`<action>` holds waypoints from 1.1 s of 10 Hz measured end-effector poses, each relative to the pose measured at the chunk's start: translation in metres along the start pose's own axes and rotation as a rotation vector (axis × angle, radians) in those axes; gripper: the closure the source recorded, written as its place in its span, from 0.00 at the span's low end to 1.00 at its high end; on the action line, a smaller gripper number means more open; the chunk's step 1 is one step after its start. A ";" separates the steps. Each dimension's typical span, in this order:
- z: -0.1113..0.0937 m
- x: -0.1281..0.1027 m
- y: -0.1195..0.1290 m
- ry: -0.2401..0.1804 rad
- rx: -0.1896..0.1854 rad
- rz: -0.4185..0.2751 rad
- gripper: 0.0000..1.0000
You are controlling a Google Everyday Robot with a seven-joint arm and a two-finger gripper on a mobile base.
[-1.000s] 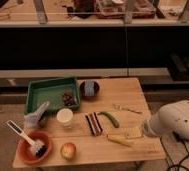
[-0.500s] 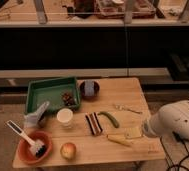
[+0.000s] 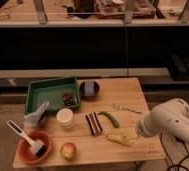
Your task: Place banana in purple bowl
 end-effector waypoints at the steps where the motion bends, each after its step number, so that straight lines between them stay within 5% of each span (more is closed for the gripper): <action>1: 0.000 0.002 -0.002 0.002 0.003 -0.003 0.20; 4: 0.010 0.007 -0.008 0.045 0.066 -0.057 0.20; 7: 0.049 0.027 -0.056 0.099 0.138 -0.247 0.20; 11: 0.052 0.028 -0.060 0.103 0.141 -0.266 0.20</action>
